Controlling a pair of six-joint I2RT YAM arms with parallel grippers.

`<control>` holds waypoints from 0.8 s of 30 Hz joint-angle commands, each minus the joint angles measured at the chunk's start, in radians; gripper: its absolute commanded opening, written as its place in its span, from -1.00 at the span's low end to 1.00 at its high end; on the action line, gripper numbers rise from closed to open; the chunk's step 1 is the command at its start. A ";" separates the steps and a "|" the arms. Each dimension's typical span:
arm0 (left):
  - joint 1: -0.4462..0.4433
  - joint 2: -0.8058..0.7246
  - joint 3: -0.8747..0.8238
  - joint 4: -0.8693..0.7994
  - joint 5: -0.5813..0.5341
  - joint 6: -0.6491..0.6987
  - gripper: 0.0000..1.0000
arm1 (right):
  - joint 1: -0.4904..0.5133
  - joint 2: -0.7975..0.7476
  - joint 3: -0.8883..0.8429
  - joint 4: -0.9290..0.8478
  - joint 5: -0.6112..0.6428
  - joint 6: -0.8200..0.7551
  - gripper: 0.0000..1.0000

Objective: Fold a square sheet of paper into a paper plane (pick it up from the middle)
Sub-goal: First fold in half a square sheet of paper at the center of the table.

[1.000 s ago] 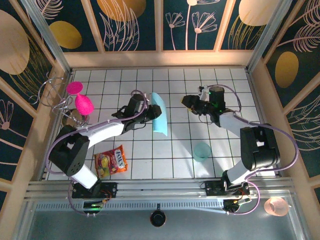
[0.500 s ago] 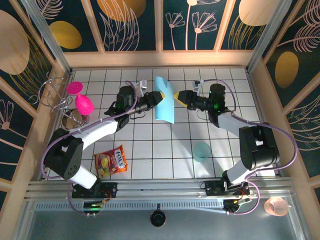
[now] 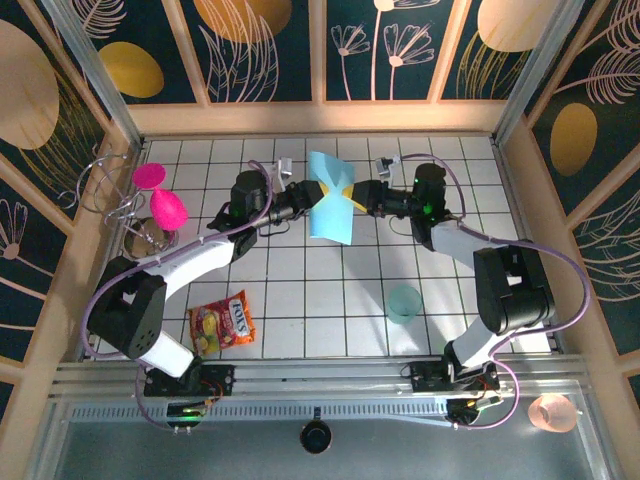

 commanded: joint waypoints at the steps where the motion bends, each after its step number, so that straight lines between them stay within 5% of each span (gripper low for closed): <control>1: 0.009 0.005 0.020 -0.007 -0.017 0.003 -0.43 | -0.006 -0.045 -0.013 0.010 -0.019 -0.011 -0.18; 7: 0.010 0.010 0.011 -0.019 -0.033 0.003 -0.41 | -0.009 -0.058 0.016 -0.121 0.033 -0.060 -0.89; 9: 0.011 0.010 0.005 -0.034 -0.049 0.008 -0.30 | -0.012 -0.074 0.027 -0.179 0.066 -0.093 -0.98; 15: 0.035 0.004 -0.019 -0.205 -0.181 0.107 0.53 | -0.084 -0.124 0.050 -0.333 0.097 -0.149 -1.00; 20: 0.046 -0.039 -0.036 -0.341 -0.318 0.215 0.96 | -0.144 -0.188 0.146 -0.648 0.181 -0.326 -1.00; 24: 0.050 -0.072 -0.053 -0.365 -0.359 0.255 0.98 | -0.143 -0.187 0.268 -0.886 0.276 -0.435 -1.00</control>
